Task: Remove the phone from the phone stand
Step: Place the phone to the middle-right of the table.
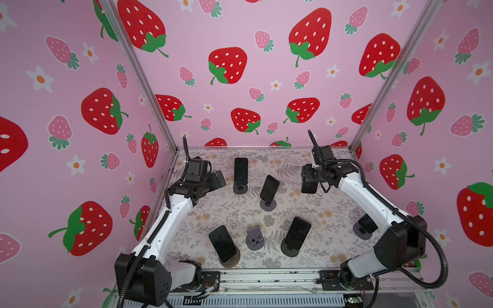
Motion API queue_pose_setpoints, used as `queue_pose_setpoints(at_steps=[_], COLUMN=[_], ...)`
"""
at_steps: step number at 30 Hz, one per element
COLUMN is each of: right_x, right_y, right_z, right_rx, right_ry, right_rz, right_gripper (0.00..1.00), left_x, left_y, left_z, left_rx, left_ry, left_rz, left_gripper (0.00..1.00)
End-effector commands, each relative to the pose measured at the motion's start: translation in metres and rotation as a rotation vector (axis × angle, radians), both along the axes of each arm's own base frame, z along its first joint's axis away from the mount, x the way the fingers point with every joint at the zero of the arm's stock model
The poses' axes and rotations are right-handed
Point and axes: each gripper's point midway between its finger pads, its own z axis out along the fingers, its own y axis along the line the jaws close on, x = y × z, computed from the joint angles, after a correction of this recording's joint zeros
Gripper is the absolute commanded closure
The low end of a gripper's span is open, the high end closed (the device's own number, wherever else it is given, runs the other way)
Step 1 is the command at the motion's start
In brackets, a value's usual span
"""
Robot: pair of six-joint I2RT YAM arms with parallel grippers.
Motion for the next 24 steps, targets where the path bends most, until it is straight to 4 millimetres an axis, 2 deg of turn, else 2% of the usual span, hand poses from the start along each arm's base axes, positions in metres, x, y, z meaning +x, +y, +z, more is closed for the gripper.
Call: queue_pose_setpoints(at_steps=[1, 4, 8, 19, 24], right_x=[0.013, 0.017, 0.017, 0.01, 0.009], right_y=[-0.01, -0.022, -0.017, -0.015, -0.012], right_z=[-0.007, -0.023, -0.045, -0.115, -0.138], right_rx=[-0.008, -0.009, 0.018, 0.008, 0.007], right_ry=[-0.007, 0.044, 0.091, 0.209, 0.263], right_rz=[-0.001, -0.027, -0.022, -0.029, -0.011], right_gripper=[0.32, 0.33, 0.32, 0.32, 0.32], left_x=[-0.02, -0.029, -0.033, -0.025, -0.027], left_y=[-0.002, 0.004, 0.016, 0.02, 0.025], left_z=[0.022, 0.03, 0.036, 0.021, 0.02], left_rx=[0.017, 0.062, 0.138, 0.187, 0.202], left_ry=[-0.006, -0.029, -0.044, -0.018, -0.017], left_rz=[-0.046, -0.059, -0.054, -0.06, -0.036], left_gripper=[0.01, 0.0, 0.0, 0.0, 0.0])
